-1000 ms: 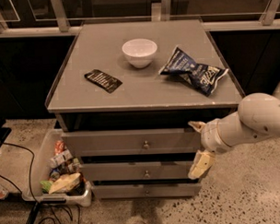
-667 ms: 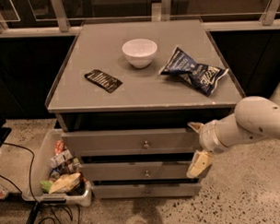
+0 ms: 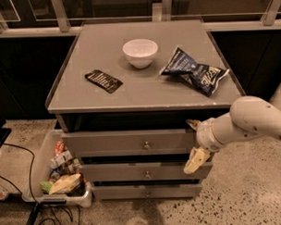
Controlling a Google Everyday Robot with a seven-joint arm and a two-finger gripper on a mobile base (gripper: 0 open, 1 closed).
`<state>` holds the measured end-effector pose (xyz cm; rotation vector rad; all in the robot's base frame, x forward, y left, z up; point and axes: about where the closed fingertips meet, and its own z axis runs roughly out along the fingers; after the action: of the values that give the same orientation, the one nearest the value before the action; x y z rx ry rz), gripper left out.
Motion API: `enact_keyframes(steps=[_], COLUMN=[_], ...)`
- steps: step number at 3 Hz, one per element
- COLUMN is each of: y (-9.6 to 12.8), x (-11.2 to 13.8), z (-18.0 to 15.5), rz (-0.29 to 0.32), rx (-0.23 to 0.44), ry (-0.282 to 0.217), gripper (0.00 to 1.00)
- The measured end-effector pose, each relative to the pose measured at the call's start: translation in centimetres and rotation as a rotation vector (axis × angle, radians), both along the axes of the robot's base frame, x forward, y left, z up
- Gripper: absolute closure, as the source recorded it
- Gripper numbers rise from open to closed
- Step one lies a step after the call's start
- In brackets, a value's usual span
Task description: Open top drawer
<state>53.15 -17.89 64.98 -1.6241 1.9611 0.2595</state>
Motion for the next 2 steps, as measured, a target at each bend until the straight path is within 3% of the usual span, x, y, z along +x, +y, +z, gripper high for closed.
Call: enact_keyframes(steps=[1,2], y=[0.00,0.00], x=[0.00,0.00], z=[0.00,0.00], rz=[0.000,0.000], rx=[0.000,0.000], ry=[0.000,0.000], gripper=[0.18,0.42])
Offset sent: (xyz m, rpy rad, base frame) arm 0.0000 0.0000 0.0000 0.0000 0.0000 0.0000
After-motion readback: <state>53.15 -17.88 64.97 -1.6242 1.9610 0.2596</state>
